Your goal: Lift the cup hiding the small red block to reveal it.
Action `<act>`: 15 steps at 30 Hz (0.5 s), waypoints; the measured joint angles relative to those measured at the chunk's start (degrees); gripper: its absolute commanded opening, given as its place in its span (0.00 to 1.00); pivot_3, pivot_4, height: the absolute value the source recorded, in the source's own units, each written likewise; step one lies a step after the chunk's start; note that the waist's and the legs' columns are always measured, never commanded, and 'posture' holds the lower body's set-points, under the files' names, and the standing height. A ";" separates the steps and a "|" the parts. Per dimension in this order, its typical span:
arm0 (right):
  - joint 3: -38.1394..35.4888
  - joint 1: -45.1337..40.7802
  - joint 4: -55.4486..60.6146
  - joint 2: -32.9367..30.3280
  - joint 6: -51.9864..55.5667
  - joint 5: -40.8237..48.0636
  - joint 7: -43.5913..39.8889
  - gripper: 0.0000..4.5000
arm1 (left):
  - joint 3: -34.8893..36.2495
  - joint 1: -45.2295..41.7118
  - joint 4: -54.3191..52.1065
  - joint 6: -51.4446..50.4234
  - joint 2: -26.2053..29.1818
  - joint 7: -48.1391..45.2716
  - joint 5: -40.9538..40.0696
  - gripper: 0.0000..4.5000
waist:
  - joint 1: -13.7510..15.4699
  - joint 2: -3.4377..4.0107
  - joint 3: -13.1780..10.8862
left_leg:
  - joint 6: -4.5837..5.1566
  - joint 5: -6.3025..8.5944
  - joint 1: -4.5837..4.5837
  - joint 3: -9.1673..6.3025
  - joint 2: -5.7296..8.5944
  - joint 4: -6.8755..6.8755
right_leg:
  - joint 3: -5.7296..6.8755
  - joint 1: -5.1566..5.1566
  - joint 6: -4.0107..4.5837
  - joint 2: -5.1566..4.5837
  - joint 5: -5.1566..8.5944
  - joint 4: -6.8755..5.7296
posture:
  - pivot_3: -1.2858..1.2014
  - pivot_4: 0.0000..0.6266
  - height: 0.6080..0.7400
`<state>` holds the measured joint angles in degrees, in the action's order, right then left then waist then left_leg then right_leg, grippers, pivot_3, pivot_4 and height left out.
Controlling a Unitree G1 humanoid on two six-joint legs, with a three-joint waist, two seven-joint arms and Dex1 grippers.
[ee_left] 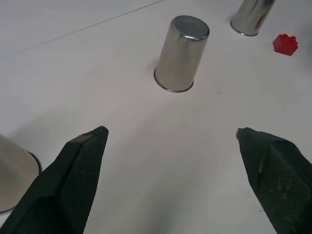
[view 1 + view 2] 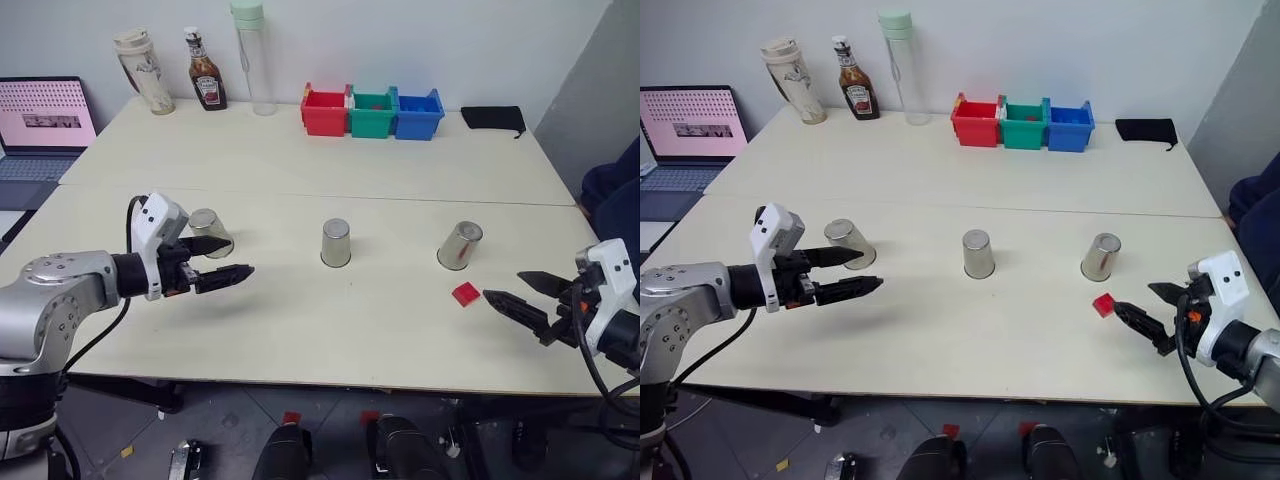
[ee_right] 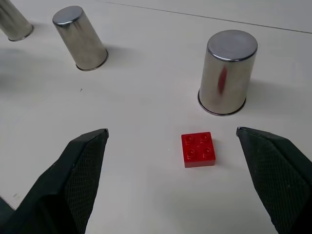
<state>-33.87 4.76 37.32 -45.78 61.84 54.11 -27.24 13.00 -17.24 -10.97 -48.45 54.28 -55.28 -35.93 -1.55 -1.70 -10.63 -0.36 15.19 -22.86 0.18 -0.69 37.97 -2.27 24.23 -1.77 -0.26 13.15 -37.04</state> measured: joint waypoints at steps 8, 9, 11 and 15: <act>1.32 -0.95 -0.50 0.01 -0.16 1.23 -0.04 0.99 | 1.15 1.03 -0.11 -0.79 0.66 0.18 -0.30 1.00 | -0.01 0.00 0.00 | 0.00 0.00 0.01 -0.01 0.00 0.01 | -0.01 -0.01 0.00 0.00 0.00 -0.01 | 0.52 0.24 1.00; 1.31 -0.95 -0.60 -0.03 -0.16 1.24 -0.10 0.99 | 1.56 1.20 -0.18 -0.90 0.66 0.61 -0.33 1.00 | -0.02 0.00 0.00 | 0.00 0.00 0.02 0.00 0.00 0.01 | -0.01 -0.01 0.00 0.00 0.00 -0.01 | 0.52 0.24 1.00; 1.33 -0.95 -0.82 -0.09 -0.17 1.26 -0.19 0.99 | 2.79 2.04 -0.35 -1.00 0.64 1.53 -0.37 1.00 | -0.01 0.00 0.00 | 0.00 0.00 0.01 0.00 0.00 0.01 | -0.02 -0.01 0.00 0.00 0.00 -0.01 | 0.52 0.24 1.00; 1.36 -0.93 -1.08 -0.15 -0.21 1.31 -0.16 0.99 | 6.51 7.77 -2.81 -1.42 0.33 3.44 -0.55 1.00 | -0.19 0.01 0.01 | 0.00 0.00 0.03 0.02 -0.03 -0.01 | -0.04 0.00 0.00 -0.17 0.00 -0.02 | 0.52 0.24 1.00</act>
<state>-32.51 3.82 36.24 -45.93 61.63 55.42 -27.39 19.51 -9.47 -13.78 -49.87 54.62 -51.84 -36.48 -1.74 -1.69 -10.62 -0.37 15.19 -22.83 0.20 -0.72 37.96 -2.32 24.23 -1.76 -0.43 13.15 -37.06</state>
